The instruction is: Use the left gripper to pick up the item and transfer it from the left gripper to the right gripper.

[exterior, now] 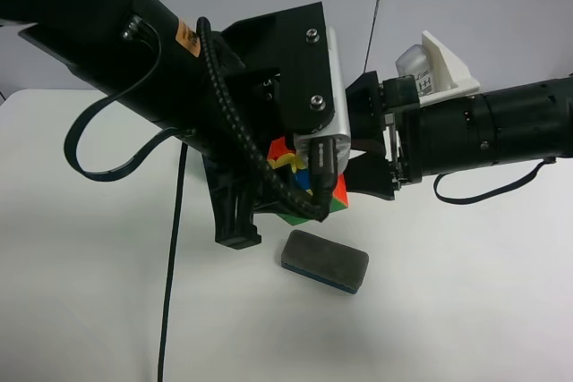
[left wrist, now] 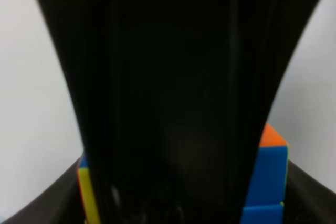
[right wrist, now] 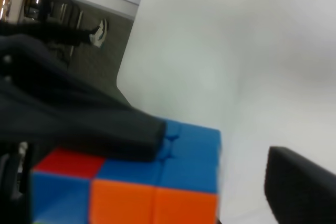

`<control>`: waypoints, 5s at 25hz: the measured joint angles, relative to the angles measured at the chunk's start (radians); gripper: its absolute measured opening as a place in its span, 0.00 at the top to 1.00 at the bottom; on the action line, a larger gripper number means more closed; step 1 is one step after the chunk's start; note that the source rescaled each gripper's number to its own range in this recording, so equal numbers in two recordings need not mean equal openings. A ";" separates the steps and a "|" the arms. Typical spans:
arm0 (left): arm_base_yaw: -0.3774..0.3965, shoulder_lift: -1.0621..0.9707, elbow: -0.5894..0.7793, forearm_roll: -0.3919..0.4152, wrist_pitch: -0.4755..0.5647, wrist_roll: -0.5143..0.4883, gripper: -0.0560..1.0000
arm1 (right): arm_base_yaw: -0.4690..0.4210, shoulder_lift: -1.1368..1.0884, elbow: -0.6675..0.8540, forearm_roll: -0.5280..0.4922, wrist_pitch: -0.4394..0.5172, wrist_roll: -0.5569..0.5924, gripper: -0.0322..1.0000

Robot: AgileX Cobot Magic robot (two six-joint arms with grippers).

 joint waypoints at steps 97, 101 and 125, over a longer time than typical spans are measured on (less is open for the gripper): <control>0.000 -1.495 0.583 0.374 0.499 -0.950 0.00 | 0.003 0.016 -0.001 -0.041 -0.002 -0.017 0.97; 0.002 -1.495 0.583 0.372 0.499 -0.950 0.00 | 0.003 0.016 -0.001 -0.042 -0.002 -0.016 0.97; 0.798 -1.495 0.584 0.370 0.499 -0.952 0.00 | 0.003 0.018 -0.386 -0.967 -0.205 0.634 0.97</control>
